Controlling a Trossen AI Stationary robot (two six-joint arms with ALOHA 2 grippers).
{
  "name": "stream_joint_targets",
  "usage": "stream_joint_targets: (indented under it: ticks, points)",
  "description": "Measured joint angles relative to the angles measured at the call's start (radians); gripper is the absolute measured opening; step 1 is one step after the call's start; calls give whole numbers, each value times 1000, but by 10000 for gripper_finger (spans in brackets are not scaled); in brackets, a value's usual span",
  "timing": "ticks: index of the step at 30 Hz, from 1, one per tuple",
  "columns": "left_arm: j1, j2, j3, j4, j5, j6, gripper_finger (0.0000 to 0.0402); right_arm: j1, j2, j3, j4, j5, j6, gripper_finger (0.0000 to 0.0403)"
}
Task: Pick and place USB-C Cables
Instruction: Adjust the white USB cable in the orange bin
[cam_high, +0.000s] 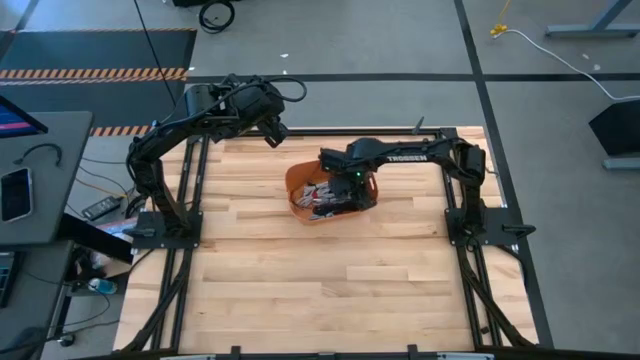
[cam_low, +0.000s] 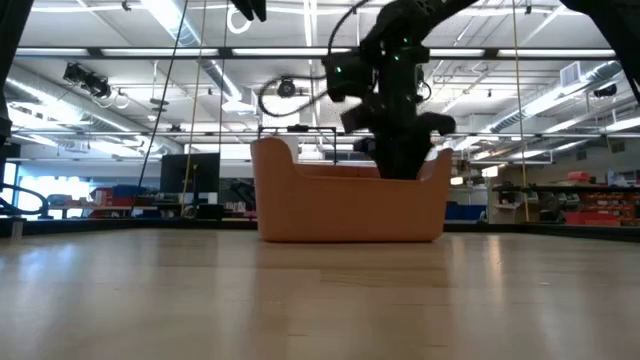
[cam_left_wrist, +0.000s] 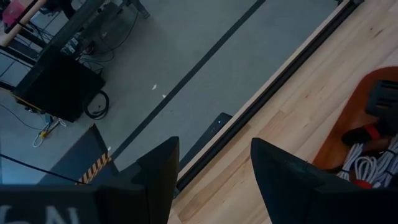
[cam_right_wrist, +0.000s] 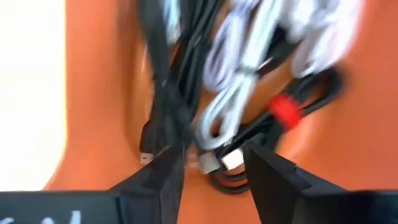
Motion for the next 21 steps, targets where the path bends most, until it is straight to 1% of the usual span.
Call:
stream_joint_targets:
  ticks: [5, 8, 11, 14, 21]
  points:
    - [0, 0, 0, -1, 0, 1, 205, 1, 0, 122, -6, -17, 15, 168]
    - [0, 0, 0, -1, 0, 10, 205, -6, 0, 158, 30, -22, 9, 168]
    - [0, 0, 0, -5, 0, 13, 205, -28, 0, 158, 57, -55, 17, 167]
    - [0, 0, 0, -11, 0, 13, 205, -49, 0, 140, 77, -94, 64, 167]
    - [0, 0, 0, -23, 0, 13, 205, -84, 0, 56, 133, -96, 201, 167]
